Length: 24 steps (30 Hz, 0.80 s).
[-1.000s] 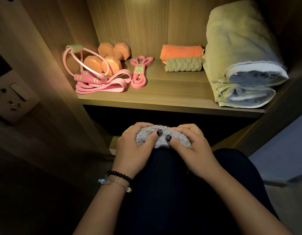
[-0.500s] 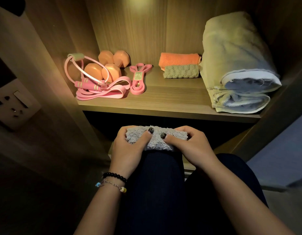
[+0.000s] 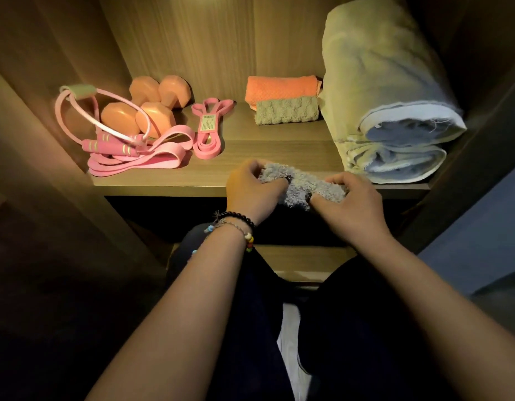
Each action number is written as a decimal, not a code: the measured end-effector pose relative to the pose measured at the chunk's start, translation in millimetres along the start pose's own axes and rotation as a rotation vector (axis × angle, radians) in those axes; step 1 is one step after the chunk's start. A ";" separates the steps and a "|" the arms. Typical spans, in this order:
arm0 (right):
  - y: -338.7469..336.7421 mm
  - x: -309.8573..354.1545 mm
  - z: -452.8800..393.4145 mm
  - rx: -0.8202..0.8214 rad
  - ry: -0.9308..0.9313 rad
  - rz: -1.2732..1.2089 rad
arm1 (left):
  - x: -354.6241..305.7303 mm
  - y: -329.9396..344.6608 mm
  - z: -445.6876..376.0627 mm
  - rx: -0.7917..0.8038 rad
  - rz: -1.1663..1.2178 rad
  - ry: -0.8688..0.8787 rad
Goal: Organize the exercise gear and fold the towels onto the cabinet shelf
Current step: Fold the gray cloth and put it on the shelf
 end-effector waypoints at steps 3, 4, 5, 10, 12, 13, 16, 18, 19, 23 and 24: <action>12.5 8.3 -15.8 -0.024 -0.109 0.056 | 6.2 1.8 -30.4 -0.037 -0.066 0.101; 16.6 12.4 -21.1 -0.031 -0.139 0.063 | 7.5 1.5 -40.0 -0.051 -0.069 0.118; 21.0 15.9 -27.0 -0.043 -0.164 0.072 | 9.5 1.5 -49.7 -0.066 -0.079 0.128; 49.6 27.3 -70.0 -0.032 -0.166 0.142 | 23.2 -0.5 -87.9 -0.122 -0.229 0.141; 56.5 27.7 -89.8 -0.024 -0.130 0.153 | 28.2 1.4 -98.0 -0.130 -0.214 0.169; 59.2 28.5 -99.0 -0.033 -0.140 0.152 | 30.0 2.2 -102.0 -0.133 -0.195 0.191; 67.3 30.3 -124.1 -0.070 -0.202 0.145 | 33.1 7.4 -115.1 -0.102 -0.207 0.274; 74.2 25.7 -143.2 -0.047 -0.166 0.186 | 39.1 10.0 -128.7 -0.107 -0.311 0.286; 77.0 23.5 -152.4 -0.051 -0.158 0.214 | 41.0 10.4 -134.9 -0.132 -0.382 0.291; 83.5 23.9 -176.4 -0.186 -0.269 0.290 | 41.4 19.2 -154.0 -0.112 -0.461 0.296; 85.4 22.9 -179.8 -0.228 -0.293 0.316 | 42.0 22.4 -158.9 -0.079 -0.448 0.280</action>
Point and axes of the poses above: each hand's wrist, its own z-axis away from the middle knuckle, its own y-axis out of the palm, x = y × z, the point moved 6 cm from there along -z, towards the middle knuckle, and after that the axes turned 14 degrees about z, right-handed, at the moved point
